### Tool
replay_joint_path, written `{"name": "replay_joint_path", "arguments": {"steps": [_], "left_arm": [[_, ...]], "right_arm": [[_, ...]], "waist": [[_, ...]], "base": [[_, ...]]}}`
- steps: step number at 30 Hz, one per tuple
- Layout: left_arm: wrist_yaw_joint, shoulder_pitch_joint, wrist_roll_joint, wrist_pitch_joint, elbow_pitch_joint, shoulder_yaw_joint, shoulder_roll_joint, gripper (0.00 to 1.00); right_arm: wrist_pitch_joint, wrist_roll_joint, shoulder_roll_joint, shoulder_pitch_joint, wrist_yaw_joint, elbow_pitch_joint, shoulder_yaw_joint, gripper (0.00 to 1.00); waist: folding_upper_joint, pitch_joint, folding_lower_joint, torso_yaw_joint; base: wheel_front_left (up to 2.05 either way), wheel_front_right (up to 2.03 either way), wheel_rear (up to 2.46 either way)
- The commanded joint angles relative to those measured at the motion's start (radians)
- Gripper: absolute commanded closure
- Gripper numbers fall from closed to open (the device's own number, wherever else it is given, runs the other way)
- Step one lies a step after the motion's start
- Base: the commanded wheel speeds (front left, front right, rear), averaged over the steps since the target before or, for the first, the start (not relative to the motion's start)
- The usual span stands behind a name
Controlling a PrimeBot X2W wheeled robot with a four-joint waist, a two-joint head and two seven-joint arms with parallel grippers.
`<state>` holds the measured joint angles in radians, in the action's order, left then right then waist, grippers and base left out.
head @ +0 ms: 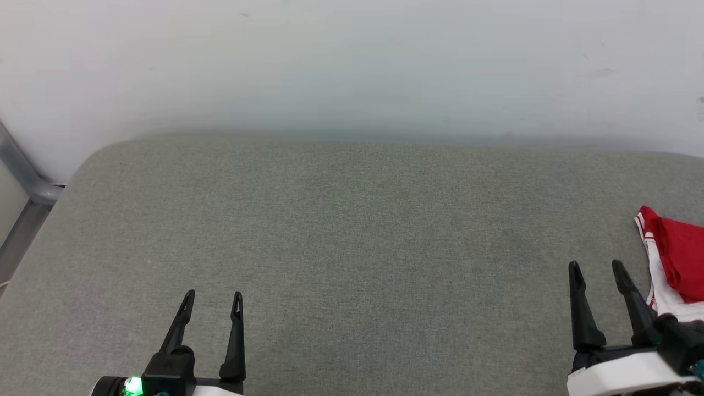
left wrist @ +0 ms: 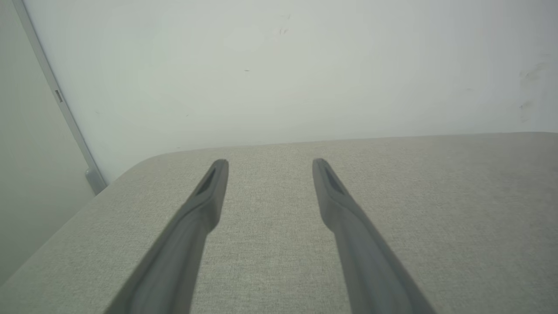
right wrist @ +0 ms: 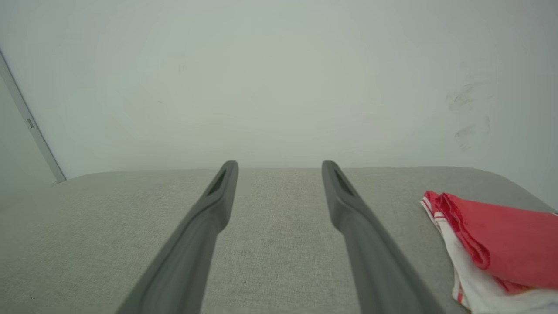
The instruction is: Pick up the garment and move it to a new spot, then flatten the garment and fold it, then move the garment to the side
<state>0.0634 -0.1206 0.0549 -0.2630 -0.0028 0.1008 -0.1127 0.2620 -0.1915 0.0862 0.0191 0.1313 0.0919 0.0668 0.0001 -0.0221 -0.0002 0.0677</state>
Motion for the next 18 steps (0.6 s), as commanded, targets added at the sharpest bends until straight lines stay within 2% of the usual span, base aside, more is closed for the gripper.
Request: {"name": "replay_joint_path", "arguments": {"steps": [1,18], "left_arm": [[-0.007,-0.016,0.005,-0.002,0.001,-0.002,0.005,0.00],[-0.046,-0.035,0.010,-0.002,0.002,-0.017,0.016,0.00]], "right_arm": [[0.003,-0.001,-0.012,0.030,-0.001,-0.010,0.000,0.00],[0.003,-0.025,-0.038,0.161,-0.001,-0.082,0.000,0.00]], "waist": [[-0.0001,-0.007,0.0002,-0.006],[-0.0001,-0.028,0.0002,-0.016]], "base": [[0.00,0.00,0.00],[0.00,0.00,0.00]]}}
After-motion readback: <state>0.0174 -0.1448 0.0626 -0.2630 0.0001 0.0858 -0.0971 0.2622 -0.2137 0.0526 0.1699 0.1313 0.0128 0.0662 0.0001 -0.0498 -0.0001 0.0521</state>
